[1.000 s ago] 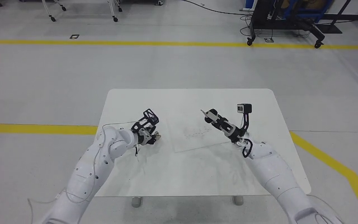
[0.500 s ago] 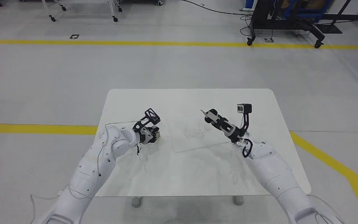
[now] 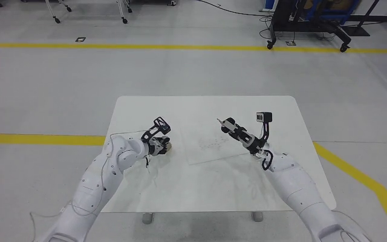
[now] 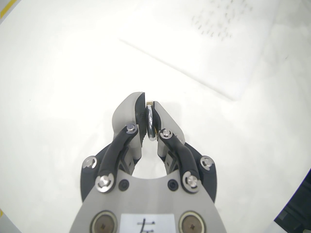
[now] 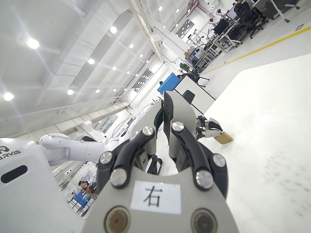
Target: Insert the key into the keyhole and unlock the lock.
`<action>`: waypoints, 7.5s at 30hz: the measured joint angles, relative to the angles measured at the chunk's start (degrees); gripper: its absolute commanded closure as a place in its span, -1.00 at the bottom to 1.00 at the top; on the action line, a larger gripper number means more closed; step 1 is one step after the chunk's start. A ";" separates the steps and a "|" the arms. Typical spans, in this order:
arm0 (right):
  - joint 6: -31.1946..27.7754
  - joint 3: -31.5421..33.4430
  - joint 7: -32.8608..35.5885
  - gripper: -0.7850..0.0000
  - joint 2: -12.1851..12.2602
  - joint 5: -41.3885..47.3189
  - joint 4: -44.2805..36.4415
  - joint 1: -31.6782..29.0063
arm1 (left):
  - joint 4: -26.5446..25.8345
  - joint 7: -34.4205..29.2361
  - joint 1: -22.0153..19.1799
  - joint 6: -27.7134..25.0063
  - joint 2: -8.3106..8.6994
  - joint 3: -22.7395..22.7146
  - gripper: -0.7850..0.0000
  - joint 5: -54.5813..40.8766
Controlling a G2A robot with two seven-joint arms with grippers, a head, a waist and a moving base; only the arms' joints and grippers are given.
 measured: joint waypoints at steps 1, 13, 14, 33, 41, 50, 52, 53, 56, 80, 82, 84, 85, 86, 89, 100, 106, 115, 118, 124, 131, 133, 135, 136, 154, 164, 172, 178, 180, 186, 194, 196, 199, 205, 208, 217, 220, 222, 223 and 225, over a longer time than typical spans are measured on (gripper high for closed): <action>0.00 0.00 0.00 1.00 0.00 0.00 0.00 0.00 | -0.18 -0.06 0.14 0.05 0.06 -0.17 0.73 -0.04; 0.00 0.00 0.00 1.00 0.00 0.00 0.00 0.00 | -1.10 -1.52 0.99 0.42 0.34 -0.68 0.25 -1.46; 0.00 0.00 0.00 1.00 0.00 0.00 0.00 0.00 | -1.16 -1.63 1.03 0.41 0.36 -0.71 0.29 -1.62; 0.00 0.00 0.00 1.00 0.00 0.00 0.00 0.00 | -2.65 -2.50 2.13 0.48 1.01 -2.02 1.00 -2.94; 0.00 0.00 0.00 1.00 0.00 0.00 0.00 0.00 | -4.03 6.33 3.04 8.23 0.32 -7.74 1.00 -20.69; 0.00 0.00 0.00 1.00 0.00 0.00 0.00 0.00 | -5.15 11.13 4.93 9.35 -0.05 -9.20 1.00 -30.24; 0.00 0.00 0.00 1.00 0.00 0.00 0.00 0.00 | -5.14 11.12 4.93 9.36 -0.05 -9.20 1.00 -30.24; 0.00 0.00 0.00 1.00 0.00 0.00 0.00 0.00 | -5.14 11.12 4.93 9.37 -0.05 -9.20 1.00 -30.25; 0.05 -0.03 -0.02 1.00 0.00 -0.05 0.03 -0.04 | -5.14 11.76 7.03 11.12 -0.41 -9.59 1.00 -34.02; 8.53 -7.01 -3.14 1.00 -3.34 3.29 -1.30 1.79 | 9.49 -4.94 -2.06 35.01 -4.58 -7.64 1.00 -90.29; 10.73 -7.62 -4.18 1.00 -3.61 2.52 -2.80 1.25 | 11.31 -4.83 -3.10 39.26 -4.97 -6.95 1.00 -92.68; 12.22 -7.67 -6.07 1.00 -3.71 -0.20 -3.61 1.17 | 13.69 -4.90 -5.00 43.94 -5.42 -5.90 1.00 -94.03; 12.63 -7.42 -7.35 1.00 -3.64 -2.58 -3.58 1.36 | 14.58 -4.94 -5.98 45.48 -5.55 -5.44 1.00 -93.77; 13.22 -6.88 -9.82 1.00 -3.47 -7.21 -3.76 1.61 | 15.68 -5.46 -7.20 46.88 -5.66 -4.92 1.00 -93.24; 14.19 -5.49 -16.79 1.00 -3.02 -19.45 -8.12 0.01 | 17.17 -7.34 -9.23 46.19 -5.66 -5.83 1.00 -94.23; 15.82 -6.40 -17.12 1.00 -3.42 -18.30 -8.23 -1.45 | 16.66 -8.12 -8.59 43.27 -5.53 -6.59 1.00 -94.92; 16.56 -7.15 -15.65 1.00 -3.75 -25.26 -5.27 3.69 | 15.32 -7.76 -10.09 56.13 -5.24 -6.55 1.00 -95.48; 14.26 0.03 -14.52 1.00 -0.05 -63.87 -19.81 6.75 | 16.71 -15.28 -13.59 63.93 -5.07 -2.00 1.00 -89.55; 16.96 0.10 -11.49 1.00 0.64 -76.32 -25.77 5.58 | 18.24 -15.12 -13.90 61.81 -5.41 -2.32 1.00 -91.83; 17.19 0.03 -11.24 1.00 0.68 -78.29 -26.15 5.44 | 18.81 -14.49 -13.77 60.70 -5.55 -2.65 1.00 -93.13; 16.72 -1.35 -10.65 1.00 0.92 -84.02 -29.26 5.63 | 17.80 -13.38 -12.86 63.42 -5.77 -1.27 1.00 -92.59; 14.18 -1.93 -10.97 1.00 1.24 -90.64 -31.61 6.42 | 17.76 -13.62 -13.07 65.64 -5.85 -0.26 1.00 -91.82; 10.21 -2.36 -11.59 1.00 1.69 -98.01 -34.71 7.75 | 18.00 -14.14 -13.53 67.18 -5.91 0.86 1.00 -90.59; 8.23 -2.70 -11.90 1.00 1.90 -101.27 -36.27 8.37 | 18.18 -14.43 -13.72 67.50 -5.93 1.22 1.00 -90.21; 0.00 -22.48 -3.22 1.00 1.33 -124.29 -40.32 19.33 | 23.10 -15.31 -15.54 71.98 -7.37 1.91 1.00 -98.83; 0.82 -22.73 6.01 1.00 -0.08 -117.92 -41.20 20.18 | 23.82 -13.13 -15.94 70.97 -7.80 2.53 1.00 -99.70; 2.78 -24.29 9.22 1.00 -1.34 -116.25 -39.72 20.68 | 23.76 -12.92 -16.05 70.96 -7.89 3.07 1.00 -99.56; 3.69 -25.30 11.37 1.00 -2.23 -116.06 -38.57 21.43 | 23.65 -13.13 -16.02 70.79 -7.81 3.32 1.00 -99.19; 3.86 -25.39 11.93 1.00 -2.44 -115.91 -38.39 21.53 | 23.65 -13.16 -16.01 70.79 -7.79 3.34 1.00 -99.19; 4.16 -25.03 13.63 1.00 -2.69 -115.74 -38.76 21.24 | 23.69 -12.99 -15.98 70.80 -7.76 3.31 1.00 -99.44; 4.43 -24.87 13.90 1.00 -3.00 -115.28 -38.30 20.74 | 23.74 -12.66 -15.94 70.88 -7.75 3.27 1.00 -99.89; 4.59 -24.86 13.73 1.00 -3.11 -115.42 -38.11 20.77 | 23.72 -12.62 -15.92 70.88 -7.75 3.28 1.00 -99.98; 5.06 -24.75 13.54 1.00 -3.30 -115.61 -37.70 20.91 | 23.63 -12.76 -15.88 70.85 -7.76 3.42 1.00 -99.97; 5.28 -24.82 13.42 1.00 -3.72 -116.01 -36.99 21.31 | 23.78 -13.09 -15.97 71.04 -7.77 3.61 1.00 -100.15; 5.57 -24.56 13.35 1.00 -3.84 -116.17 -37.30 21.38 | 23.97 -13.14 -16.03 71.10 -7.80 3.57 1.00 -100.49; 5.04 -22.97 14.28 1.00 -3.58 -117.06 -39.05 20.33 | 24.81 -13.50 -16.38 71.77 -7.86 3.35 1.00 -101.85; 4.77 -22.90 14.39 1.00 -3.58 -117.44 -39.02 19.98 | 24.91 -13.68 -16.47 71.77 -7.87 3.48 1.00 -101.85; 4.62 -23.03 14.41 1.00 -3.67 -117.64 -38.89 19.89 | 25.00 -13.80 -16.52 71.79 -7.87 3.53 1.00 -101.87; 4.56 -23.10 14.41 1.00 -3.72 -117.70 -38.82 19.89 | 25.02 -13.83 -16.53 71.78 -7.87 3.55 1.00 -101.87; 4.49 -23.22 14.40 1.00 -3.85 -117.80 -38.69 19.94 | 25.06 -13.85 -16.56 71.76 -7.86 3.59 1.00 -101.89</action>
